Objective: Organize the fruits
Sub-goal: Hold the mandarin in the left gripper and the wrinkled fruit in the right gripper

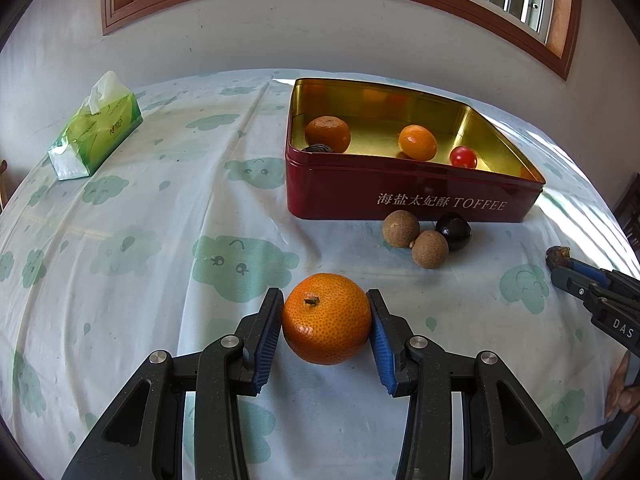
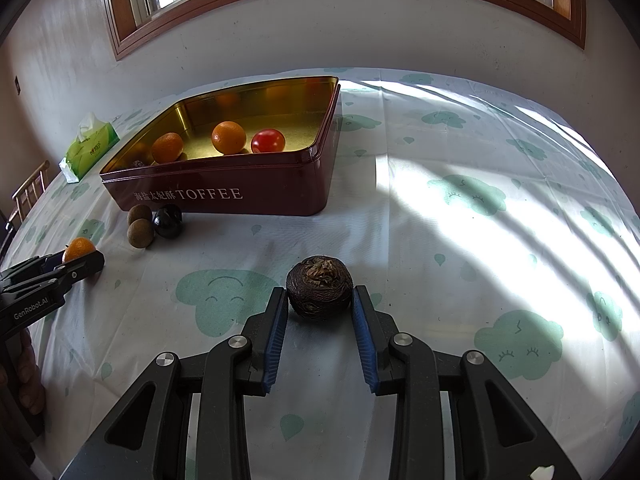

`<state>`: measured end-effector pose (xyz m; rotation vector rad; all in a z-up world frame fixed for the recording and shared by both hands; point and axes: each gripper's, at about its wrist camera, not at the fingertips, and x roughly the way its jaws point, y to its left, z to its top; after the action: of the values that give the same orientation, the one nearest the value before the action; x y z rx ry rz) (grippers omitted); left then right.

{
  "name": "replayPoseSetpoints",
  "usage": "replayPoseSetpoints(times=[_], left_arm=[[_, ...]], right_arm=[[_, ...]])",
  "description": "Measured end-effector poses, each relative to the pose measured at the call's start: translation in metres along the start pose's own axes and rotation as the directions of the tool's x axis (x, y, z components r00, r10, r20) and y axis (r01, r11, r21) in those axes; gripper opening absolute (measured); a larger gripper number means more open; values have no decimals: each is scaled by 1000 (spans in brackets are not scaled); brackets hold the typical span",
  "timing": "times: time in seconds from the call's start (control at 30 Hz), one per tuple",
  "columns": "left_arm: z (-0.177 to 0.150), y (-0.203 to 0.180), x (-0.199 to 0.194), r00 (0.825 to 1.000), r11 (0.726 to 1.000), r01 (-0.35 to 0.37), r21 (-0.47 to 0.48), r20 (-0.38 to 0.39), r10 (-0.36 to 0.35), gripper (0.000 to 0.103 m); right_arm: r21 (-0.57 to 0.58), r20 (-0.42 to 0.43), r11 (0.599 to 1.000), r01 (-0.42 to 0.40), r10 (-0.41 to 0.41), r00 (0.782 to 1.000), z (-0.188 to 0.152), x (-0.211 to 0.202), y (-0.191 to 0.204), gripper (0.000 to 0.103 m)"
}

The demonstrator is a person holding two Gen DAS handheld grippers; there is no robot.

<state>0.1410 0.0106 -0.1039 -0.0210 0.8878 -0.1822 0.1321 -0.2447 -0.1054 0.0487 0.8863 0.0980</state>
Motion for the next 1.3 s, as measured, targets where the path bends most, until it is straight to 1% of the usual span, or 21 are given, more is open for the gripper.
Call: replayPoseSetpoints(times=[0.57, 1.3], left_arm=[[1, 6, -3, 1000, 1000, -9, -1, 7, 9, 45], [1, 3, -7, 999, 1000, -26, -1, 18, 26, 45]], right_arm=[[0, 0, 1000, -1, 1, 1000, 0, 0, 0, 31], [0, 0, 1000, -1, 1, 1000, 0, 0, 0, 31]])
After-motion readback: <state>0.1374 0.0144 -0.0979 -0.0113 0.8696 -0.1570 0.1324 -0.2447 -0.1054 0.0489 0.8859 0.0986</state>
